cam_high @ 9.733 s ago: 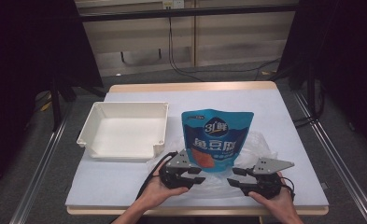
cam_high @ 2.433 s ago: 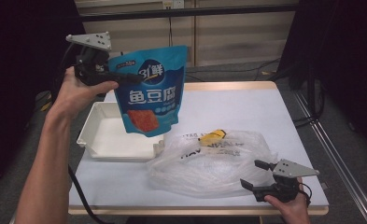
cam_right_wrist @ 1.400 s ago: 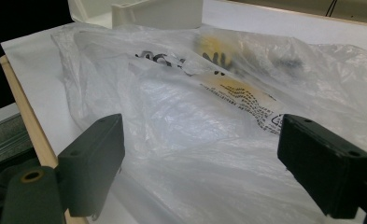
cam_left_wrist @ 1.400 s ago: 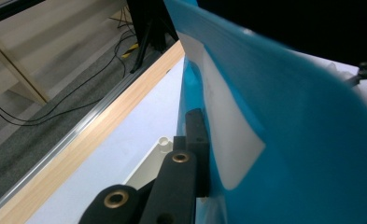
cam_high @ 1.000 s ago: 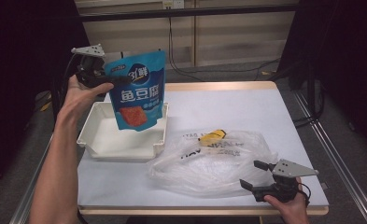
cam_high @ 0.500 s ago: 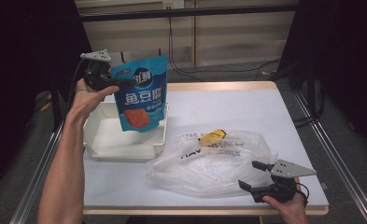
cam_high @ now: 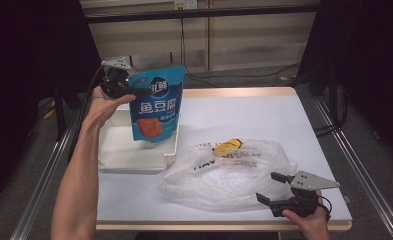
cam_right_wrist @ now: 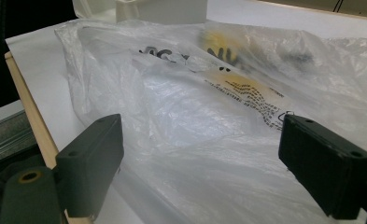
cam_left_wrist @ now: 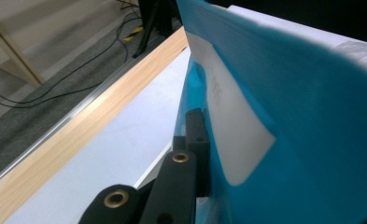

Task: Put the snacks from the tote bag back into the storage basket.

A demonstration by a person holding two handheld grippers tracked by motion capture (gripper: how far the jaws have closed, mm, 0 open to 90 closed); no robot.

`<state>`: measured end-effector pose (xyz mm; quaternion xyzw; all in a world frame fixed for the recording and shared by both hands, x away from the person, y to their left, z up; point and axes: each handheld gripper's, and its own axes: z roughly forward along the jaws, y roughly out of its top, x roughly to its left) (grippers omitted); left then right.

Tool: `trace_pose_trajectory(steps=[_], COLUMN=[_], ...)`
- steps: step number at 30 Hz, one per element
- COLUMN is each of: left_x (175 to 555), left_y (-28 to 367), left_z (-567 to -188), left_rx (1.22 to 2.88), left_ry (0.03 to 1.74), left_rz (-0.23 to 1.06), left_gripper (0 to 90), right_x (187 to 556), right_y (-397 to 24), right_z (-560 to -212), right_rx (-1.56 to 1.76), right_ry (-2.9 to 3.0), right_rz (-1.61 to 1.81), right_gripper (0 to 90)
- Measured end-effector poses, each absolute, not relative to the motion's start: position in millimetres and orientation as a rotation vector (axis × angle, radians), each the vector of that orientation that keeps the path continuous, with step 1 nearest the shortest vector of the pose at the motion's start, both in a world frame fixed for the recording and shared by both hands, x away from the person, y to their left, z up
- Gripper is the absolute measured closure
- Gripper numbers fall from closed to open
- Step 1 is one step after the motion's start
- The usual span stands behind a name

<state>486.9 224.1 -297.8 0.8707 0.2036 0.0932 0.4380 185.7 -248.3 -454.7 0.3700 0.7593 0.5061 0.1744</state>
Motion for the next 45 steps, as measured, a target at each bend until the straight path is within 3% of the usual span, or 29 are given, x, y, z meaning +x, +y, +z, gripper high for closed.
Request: trace_pose_trajectory(steps=[9, 15, 25, 36, 45], left_x=[494, 500, 502, 499, 495], left_y=[222, 216, 211, 237, 243], left_z=[-304, -302, -300, -306, -311], left_rx=[2.173, 2.296, 2.261, 2.295, 2.179], left_ry=[0.558, 0.602, 0.592, 0.691, 0.766], left_rz=[0.291, 0.42, 0.441, 0.416, 0.364], left_gripper=[90.0, 90.0, 87.8, 69.4, 46.5], right_x=[186, 186, 187, 187, 188], right_y=[-246, -245, -244, -241, -242], right_z=[-455, -456, -457, -456, -457], right_rx=[1.037, 1.032, 1.029, 1.017, 1.025], right_ry=[2.162, 2.173, 2.179, 2.2, 2.196], right_rz=[1.429, 1.43, 1.423, 1.423, 1.42], right_gripper=[14.2, 15.0, 14.9, 15.9, 15.9])
